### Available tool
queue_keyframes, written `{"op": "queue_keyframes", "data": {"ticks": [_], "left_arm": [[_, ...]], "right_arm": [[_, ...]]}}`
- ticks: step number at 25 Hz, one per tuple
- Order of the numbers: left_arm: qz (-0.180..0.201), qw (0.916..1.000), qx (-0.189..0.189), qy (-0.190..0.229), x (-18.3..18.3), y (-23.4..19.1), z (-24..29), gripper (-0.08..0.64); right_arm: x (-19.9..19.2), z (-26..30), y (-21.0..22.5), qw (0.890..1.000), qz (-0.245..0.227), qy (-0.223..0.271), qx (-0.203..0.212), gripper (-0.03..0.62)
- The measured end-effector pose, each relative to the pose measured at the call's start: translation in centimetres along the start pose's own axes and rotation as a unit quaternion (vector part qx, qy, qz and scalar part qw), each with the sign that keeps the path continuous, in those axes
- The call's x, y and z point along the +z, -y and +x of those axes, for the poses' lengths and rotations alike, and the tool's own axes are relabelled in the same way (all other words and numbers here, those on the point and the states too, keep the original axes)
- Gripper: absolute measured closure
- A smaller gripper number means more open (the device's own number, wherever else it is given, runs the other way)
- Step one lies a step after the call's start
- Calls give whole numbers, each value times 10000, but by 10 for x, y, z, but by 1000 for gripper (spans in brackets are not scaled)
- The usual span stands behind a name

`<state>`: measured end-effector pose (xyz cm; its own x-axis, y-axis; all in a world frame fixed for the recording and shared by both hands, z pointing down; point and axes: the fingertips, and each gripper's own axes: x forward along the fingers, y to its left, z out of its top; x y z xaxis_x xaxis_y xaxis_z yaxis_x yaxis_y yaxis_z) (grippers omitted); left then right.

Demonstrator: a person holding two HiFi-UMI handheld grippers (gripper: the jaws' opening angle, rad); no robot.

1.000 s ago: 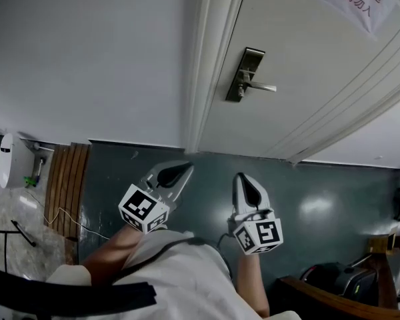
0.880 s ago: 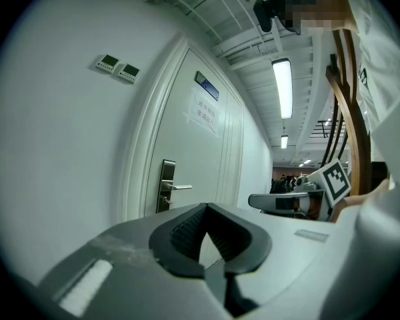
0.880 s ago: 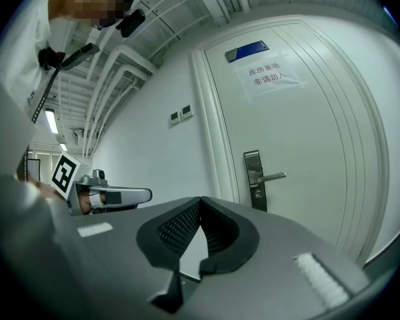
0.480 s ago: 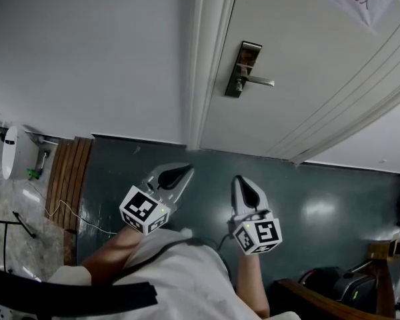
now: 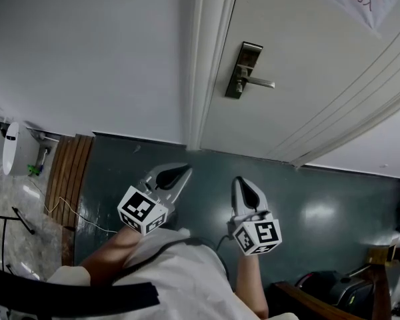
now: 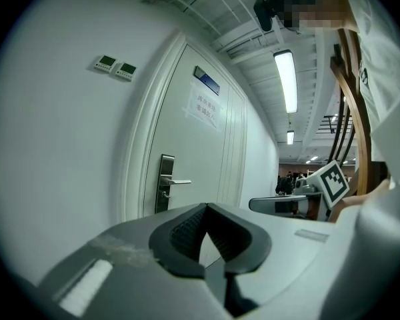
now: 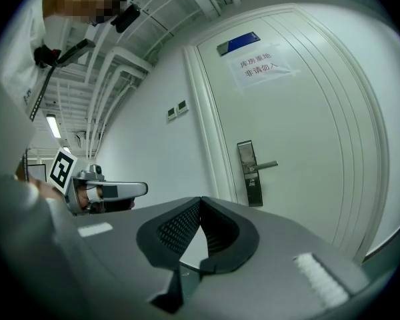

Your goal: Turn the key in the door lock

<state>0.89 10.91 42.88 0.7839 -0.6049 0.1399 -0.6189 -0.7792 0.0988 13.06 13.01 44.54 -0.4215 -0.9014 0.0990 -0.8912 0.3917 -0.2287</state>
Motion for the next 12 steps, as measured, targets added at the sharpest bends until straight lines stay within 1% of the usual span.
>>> {"op": "queue_keyframes", "data": {"ticks": [5,12], "left_arm": [[5,10000,-57,-23,2,-10,12,555],[26,9997,-235,-4,14,-41,39,555]], "right_arm": [[2,12,7,10000,27,8,-46,583],[12,44,16,9998,7,29,-183,583]]}}
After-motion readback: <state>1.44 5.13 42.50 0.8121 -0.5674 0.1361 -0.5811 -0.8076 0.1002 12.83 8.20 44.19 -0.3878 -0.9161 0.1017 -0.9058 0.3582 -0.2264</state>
